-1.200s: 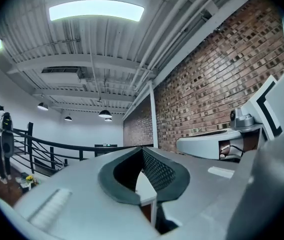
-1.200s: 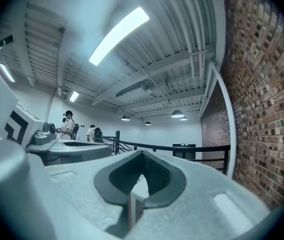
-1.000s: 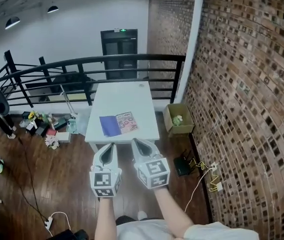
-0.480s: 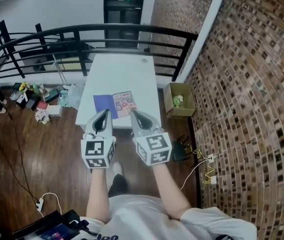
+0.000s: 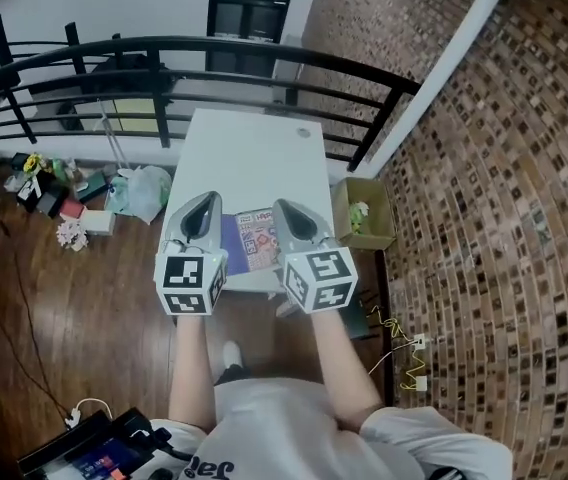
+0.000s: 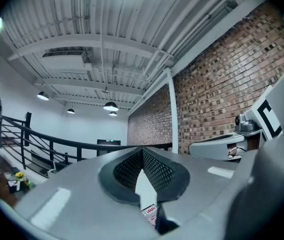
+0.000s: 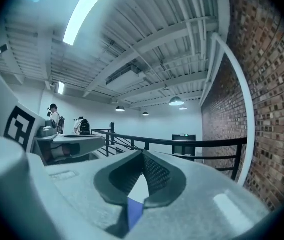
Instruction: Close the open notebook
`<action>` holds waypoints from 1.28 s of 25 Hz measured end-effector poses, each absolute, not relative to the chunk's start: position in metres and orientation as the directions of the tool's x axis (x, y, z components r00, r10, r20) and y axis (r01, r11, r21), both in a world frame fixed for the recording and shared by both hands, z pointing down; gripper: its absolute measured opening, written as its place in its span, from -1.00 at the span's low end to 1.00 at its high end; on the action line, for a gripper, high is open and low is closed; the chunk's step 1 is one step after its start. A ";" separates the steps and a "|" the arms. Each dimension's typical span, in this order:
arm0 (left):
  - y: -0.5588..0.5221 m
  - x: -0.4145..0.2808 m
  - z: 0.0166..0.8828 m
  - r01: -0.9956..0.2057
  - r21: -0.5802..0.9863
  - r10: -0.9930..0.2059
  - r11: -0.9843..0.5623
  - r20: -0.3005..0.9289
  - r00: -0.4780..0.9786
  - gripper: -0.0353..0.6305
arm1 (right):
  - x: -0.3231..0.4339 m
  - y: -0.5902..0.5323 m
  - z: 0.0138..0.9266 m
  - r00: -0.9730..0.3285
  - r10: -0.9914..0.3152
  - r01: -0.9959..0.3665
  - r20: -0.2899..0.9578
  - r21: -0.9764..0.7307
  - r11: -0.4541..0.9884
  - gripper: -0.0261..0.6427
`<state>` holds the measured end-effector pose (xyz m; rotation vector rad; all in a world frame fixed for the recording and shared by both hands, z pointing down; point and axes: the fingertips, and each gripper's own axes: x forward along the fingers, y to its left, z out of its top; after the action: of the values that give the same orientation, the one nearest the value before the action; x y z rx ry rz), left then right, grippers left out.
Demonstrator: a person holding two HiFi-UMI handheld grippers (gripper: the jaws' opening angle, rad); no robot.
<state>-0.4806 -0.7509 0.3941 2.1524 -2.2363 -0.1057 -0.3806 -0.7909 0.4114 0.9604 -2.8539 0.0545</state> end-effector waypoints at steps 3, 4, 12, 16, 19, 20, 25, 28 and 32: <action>-0.764 -0.517 0.417 -0.991 0.107 -0.997 0.077 0.026 -0.074 -0.84 | -0.402 -0.806 0.435 -0.793 -0.581 -0.588 0.182 0.017 0.809 -0.95; -0.768 -0.526 0.424 -0.990 0.110 -0.996 0.083 0.041 -0.079 -0.84 | -0.407 -0.812 0.441 -0.792 -0.579 -0.588 0.193 0.013 0.809 -0.95; -0.798 -0.564 0.496 -0.988 0.133 -0.982 0.082 0.180 -0.057 -0.84 | -0.431 -0.866 0.484 -0.783 -0.569 -0.596 0.251 -0.043 0.802 -0.95; -0.810 -0.598 0.531 -0.974 0.177 -0.962 0.145 0.254 -0.097 -0.84 | -0.440 -0.892 0.508 -0.780 -0.546 -0.592 0.305 -0.077 0.803 -0.95; -0.809 -0.616 0.571 -0.960 0.200 -0.932 0.197 0.342 -0.120 -0.84 | -0.444 -0.903 0.530 -0.775 -0.529 -0.592 0.346 -0.105 0.799 -0.95; -0.808 -0.621 0.586 -0.954 0.207 -0.920 0.214 0.371 -0.126 -0.84 | -0.446 -0.906 0.536 -0.776 -0.521 -0.589 0.357 -0.112 0.800 -0.95; -0.801 -0.622 0.669 -0.916 0.313 -0.854 0.250 0.517 -0.057 -0.52 | -0.454 -0.915 0.565 -0.778 -0.477 -0.568 0.408 -0.135 0.812 -0.95; -0.794 -0.606 0.717 -0.891 0.375 -0.810 0.256 0.586 0.014 -0.41 | -0.454 -0.919 0.581 -0.775 -0.460 -0.565 0.434 -0.150 0.811 -0.95; -0.786 -0.579 0.760 -0.836 0.482 -0.778 0.263 0.618 0.112 -0.41 | -0.452 -0.928 0.599 -0.768 -0.451 -0.572 0.454 -0.170 0.803 -0.95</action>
<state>-0.5786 -0.7863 0.7603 1.5096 -1.6571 0.0830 -0.4516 -0.9277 0.5986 0.7702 -2.5946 0.4223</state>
